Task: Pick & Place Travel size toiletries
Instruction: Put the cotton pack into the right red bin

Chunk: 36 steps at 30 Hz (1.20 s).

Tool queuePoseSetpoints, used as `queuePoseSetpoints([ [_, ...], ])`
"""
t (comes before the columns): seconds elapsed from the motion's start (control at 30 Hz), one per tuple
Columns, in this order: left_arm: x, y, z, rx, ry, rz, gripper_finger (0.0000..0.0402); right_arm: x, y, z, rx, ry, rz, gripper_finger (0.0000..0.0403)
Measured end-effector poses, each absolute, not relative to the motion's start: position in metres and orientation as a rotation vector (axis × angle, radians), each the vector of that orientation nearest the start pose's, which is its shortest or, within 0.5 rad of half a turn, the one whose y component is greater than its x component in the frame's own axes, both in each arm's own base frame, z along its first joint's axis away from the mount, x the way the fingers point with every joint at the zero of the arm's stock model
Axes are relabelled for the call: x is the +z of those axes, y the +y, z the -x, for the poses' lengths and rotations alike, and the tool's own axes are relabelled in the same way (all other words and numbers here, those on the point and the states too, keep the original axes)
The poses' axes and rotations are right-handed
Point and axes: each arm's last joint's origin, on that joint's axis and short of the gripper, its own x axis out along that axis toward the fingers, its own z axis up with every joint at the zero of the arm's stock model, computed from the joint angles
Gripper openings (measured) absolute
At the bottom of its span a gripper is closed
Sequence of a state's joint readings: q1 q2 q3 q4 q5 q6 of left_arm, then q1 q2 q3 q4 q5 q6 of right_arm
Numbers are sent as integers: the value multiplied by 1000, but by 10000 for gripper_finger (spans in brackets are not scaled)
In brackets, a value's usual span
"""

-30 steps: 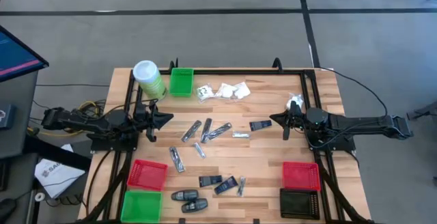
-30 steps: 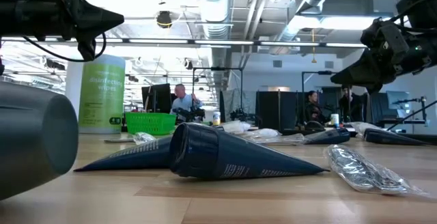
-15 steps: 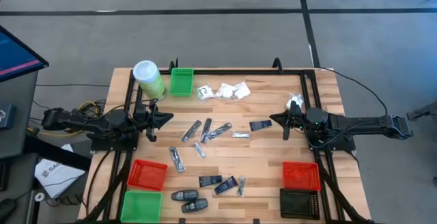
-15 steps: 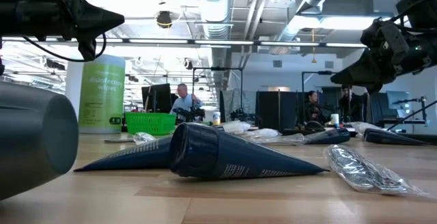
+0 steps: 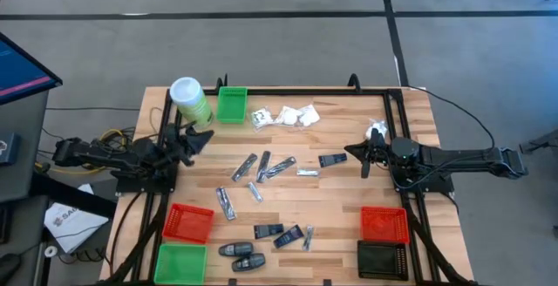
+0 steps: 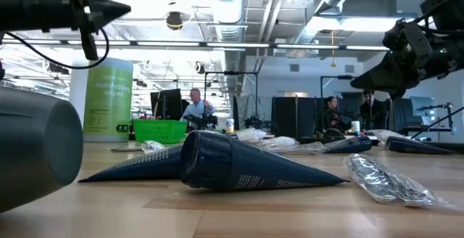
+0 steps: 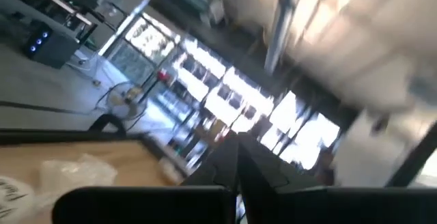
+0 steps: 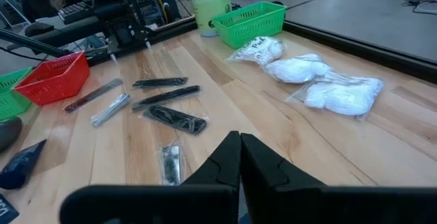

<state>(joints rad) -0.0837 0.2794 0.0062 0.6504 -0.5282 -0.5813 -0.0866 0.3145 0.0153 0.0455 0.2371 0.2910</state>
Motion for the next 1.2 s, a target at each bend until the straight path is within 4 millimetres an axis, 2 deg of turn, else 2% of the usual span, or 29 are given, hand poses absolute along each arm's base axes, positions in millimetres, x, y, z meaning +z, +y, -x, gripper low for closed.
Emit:
queuePoseSetpoints([
  [0.1, 207, 7, -103, 320, -557, 736, 2, 146, -15, -113, -357, 186, -381, 0],
  [0.3, 213, 10, -98, 405, -675, 813, 2, 153, -14, -114, -355, 45, -838, 0],
  [0.5, 214, 11, -96, 384, -737, 978, 2, 163, -15, -116, -317, -102, -1063, 0],
  [0.63, 217, 10, -96, 296, -759, 1022, 2, 182, -16, -115, -227, -282, -1060, 0],
  [0.77, 225, 8, -97, 212, -757, 992, 2, 203, -16, -110, -155, -495, -1001, 0],
  [0.97, 260, 4, -108, 121, -722, 873, 2, 227, -16, -97, -58, -751, -895, 0],
  [1.07, 277, 2, -119, 116, -698, 813, 2, 234, -15, -91, -35, -834, -848, 0],
  [1.2, 290, 1, -137, 146, -660, 784, 2, 243, -15, -85, 0, -916, -838, 0],
])
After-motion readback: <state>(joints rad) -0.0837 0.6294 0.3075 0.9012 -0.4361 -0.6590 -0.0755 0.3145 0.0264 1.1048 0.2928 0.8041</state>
